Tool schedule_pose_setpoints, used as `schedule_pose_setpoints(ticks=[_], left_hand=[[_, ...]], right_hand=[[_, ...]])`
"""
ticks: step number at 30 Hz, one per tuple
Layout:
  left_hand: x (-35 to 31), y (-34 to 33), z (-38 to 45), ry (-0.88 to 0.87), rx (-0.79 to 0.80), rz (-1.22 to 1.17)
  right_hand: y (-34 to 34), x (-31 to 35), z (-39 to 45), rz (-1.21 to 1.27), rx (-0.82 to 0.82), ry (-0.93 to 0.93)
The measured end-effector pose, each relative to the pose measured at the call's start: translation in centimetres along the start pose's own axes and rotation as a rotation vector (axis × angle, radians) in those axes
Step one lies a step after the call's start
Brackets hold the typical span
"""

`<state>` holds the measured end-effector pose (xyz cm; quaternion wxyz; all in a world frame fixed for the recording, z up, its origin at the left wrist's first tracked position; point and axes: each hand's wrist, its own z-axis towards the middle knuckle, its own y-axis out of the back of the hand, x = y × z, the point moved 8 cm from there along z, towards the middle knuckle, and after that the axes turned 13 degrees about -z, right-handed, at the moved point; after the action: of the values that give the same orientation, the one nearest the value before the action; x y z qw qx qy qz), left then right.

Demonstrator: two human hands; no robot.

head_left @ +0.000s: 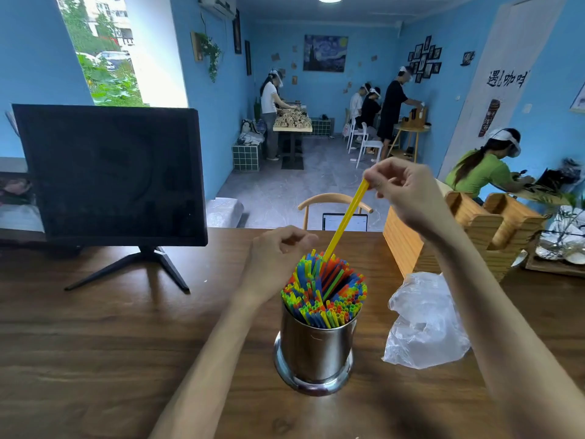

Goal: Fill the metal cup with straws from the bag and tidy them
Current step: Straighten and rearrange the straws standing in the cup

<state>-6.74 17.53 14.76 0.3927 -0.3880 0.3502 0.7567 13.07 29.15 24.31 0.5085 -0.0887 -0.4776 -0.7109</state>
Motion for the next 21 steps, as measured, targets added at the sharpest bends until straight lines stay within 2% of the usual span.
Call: schedule_pose_setpoints(ticks=[2, 4, 9, 11, 13, 18, 21], left_hand=[[-0.1, 1.2, -0.2, -0.011, -0.124, 0.017], [0.0, 1.9, -0.3, -0.004, -0.168, 0.01], [0.0, 0.5, 0.0, 0.099, -0.009, -0.099], [0.4, -0.3, 0.1, 0.192, 0.046, -0.15], [0.7, -0.3, 0.2, 0.242, -0.005, -0.214], [0.4, 2.3, 0.0, 0.2, -0.387, -0.598], [0.4, 3.6, 0.0, 0.164, -0.494, -0.727]], right_hand=[[1.6, -0.1, 0.0, 0.073, -0.152, -0.027], [2.3, -0.6, -0.3, 0.121, -0.259, -0.059], [1.7, -2.3, -1.1, 0.283, -0.363, -0.158], [0.6, -3.0, -1.4, 0.388, -0.341, -0.219], [-0.9, -3.6, -1.9, 0.468, -0.282, -0.272], [-4.5, -5.1, -3.4, 0.602, -0.111, -0.39], [-6.1, -6.0, -4.5, 0.576, -0.027, -0.423]])
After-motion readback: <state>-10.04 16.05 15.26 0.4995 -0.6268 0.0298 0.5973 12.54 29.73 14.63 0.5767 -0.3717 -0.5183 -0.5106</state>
